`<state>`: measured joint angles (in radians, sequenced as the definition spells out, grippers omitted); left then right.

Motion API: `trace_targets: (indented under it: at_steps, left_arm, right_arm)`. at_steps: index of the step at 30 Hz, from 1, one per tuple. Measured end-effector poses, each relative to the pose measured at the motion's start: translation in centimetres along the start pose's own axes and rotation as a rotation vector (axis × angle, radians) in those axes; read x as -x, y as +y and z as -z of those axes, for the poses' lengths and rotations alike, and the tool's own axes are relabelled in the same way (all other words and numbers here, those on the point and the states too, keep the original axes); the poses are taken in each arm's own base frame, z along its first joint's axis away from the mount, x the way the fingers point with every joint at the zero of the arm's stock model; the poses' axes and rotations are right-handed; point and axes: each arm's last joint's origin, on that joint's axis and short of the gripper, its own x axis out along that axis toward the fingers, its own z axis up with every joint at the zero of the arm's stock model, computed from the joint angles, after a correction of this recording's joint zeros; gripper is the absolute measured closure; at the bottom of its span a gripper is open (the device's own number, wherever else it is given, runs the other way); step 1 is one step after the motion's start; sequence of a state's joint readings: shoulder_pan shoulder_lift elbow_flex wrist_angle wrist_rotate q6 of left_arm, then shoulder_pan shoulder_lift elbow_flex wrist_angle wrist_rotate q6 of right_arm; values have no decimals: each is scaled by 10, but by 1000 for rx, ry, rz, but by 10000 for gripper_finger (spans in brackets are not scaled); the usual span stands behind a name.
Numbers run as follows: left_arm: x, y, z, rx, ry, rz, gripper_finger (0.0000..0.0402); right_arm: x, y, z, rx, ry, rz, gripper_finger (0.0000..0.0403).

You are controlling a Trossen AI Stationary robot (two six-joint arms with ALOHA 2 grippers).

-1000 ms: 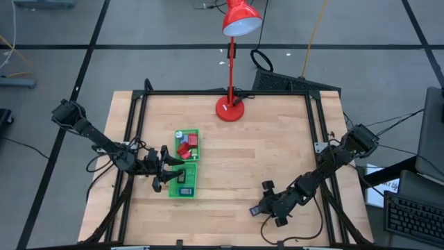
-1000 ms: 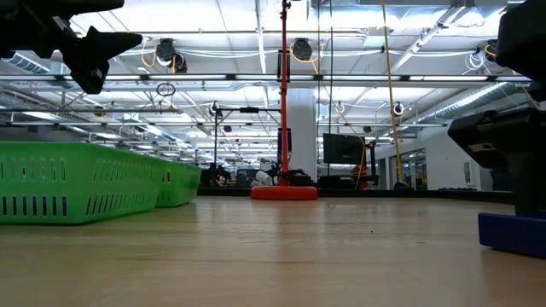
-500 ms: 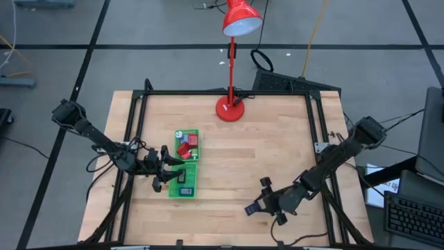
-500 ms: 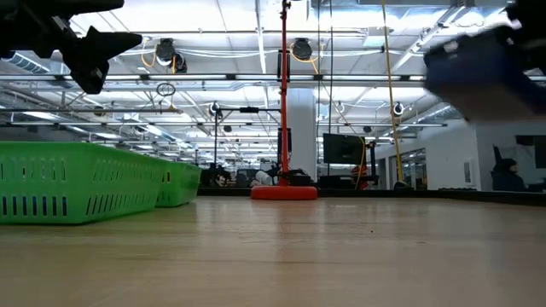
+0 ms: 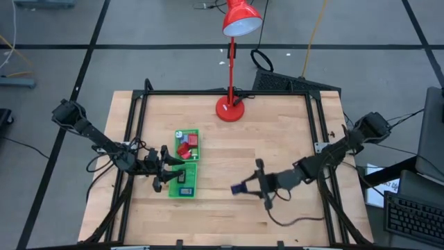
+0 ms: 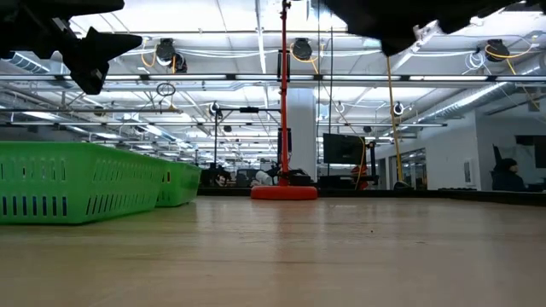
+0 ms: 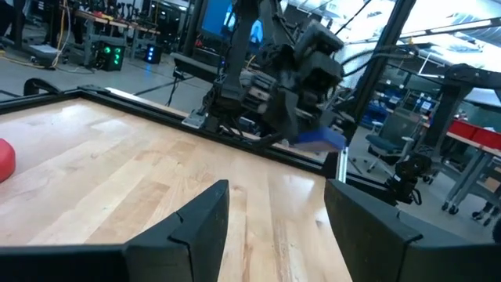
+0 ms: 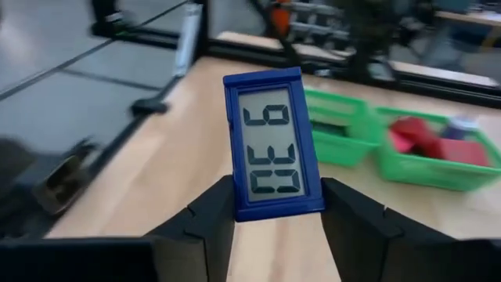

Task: Pick & Place Office items
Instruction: Put the blue digital timer into the bottom green bin

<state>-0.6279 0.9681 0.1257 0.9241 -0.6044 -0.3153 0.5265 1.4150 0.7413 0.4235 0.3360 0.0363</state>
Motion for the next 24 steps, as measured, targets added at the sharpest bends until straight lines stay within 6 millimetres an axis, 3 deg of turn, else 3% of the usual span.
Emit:
trace_targets:
  at_steps: [10, 18, 24]
  left_arm:
    - [-5, 11, -5, 61, -61, -127, 188]
    - [-19, 15, -3, 158, -42, -157, 188]
    - [-55, 2, -10, 165, -28, -163, 188]
  right_arm:
    - [-14, -44, -6, -22, -66, 152, 242]
    - [-25, -42, 4, 65, -49, 154, 243]
    - [-25, -39, 6, 168, -25, 232, 245]
